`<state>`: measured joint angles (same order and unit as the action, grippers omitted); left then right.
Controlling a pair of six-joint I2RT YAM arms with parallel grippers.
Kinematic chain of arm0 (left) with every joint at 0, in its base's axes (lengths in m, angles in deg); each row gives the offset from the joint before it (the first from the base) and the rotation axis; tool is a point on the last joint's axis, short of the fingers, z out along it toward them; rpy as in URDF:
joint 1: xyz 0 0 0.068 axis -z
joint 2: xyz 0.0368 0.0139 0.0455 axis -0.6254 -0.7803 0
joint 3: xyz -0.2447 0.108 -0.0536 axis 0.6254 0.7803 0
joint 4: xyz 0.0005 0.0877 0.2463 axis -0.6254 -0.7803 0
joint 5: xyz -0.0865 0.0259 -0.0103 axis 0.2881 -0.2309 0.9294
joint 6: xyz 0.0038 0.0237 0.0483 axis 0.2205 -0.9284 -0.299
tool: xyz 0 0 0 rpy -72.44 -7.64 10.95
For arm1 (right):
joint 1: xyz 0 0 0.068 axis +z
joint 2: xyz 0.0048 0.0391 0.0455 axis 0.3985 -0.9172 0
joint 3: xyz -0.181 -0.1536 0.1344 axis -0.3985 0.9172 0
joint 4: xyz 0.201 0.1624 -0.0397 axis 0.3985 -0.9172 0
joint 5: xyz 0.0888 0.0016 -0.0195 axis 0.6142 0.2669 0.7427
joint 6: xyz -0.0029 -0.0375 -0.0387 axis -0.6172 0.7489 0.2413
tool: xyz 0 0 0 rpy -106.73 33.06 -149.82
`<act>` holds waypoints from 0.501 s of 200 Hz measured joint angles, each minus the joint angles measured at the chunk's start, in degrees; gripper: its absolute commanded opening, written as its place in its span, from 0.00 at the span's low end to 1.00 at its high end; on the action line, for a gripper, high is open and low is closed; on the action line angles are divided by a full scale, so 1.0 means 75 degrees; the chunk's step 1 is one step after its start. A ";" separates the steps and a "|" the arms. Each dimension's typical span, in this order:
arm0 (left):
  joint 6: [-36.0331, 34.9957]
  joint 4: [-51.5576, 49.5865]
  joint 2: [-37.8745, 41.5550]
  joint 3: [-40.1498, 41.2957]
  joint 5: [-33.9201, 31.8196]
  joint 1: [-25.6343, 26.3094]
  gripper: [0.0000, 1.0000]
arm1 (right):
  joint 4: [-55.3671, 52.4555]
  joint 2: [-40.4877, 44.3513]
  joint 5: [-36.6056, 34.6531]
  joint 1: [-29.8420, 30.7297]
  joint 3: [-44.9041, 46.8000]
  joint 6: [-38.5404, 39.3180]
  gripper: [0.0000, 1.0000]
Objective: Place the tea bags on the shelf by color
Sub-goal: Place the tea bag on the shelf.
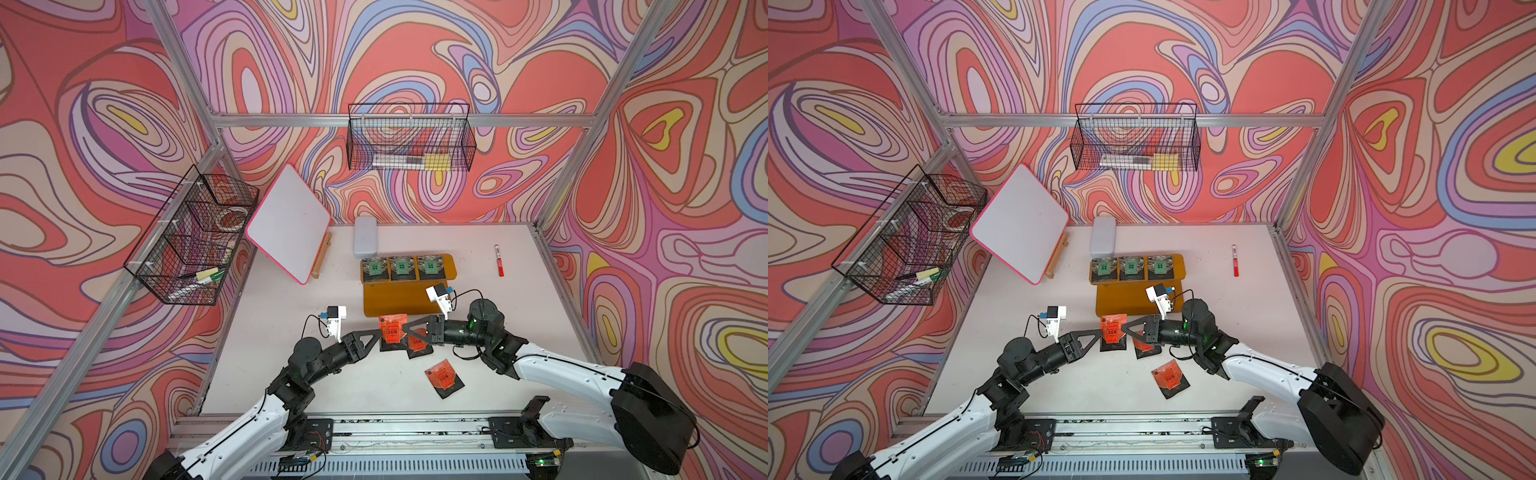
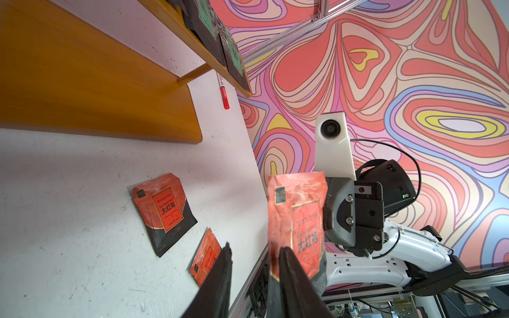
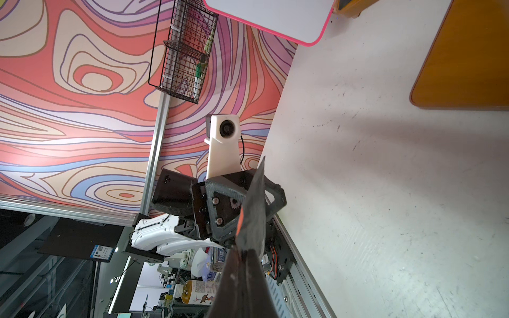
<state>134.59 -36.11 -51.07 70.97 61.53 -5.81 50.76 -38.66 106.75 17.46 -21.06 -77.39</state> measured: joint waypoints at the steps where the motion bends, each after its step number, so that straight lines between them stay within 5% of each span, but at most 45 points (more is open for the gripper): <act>1: 0.0003 0.0003 -0.0006 0.0000 0.0000 0.0000 0.30 | 0.0003 0.0000 0.0003 0.0000 0.0000 -0.0003 0.00; 53: 0.0055 0.0423 -0.0283 0.0000 0.0105 0.0000 0.26 | 0.0055 -0.0102 0.0076 0.0000 0.0000 -0.0050 0.00; 100: 0.0111 0.0734 -0.0455 0.0000 0.0198 0.0000 0.10 | 0.0114 -0.0134 0.0079 0.0000 0.0000 -0.0050 0.00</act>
<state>135.42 -30.60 -54.48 70.97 63.02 -5.81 51.61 -39.67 107.34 17.46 -21.06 -77.77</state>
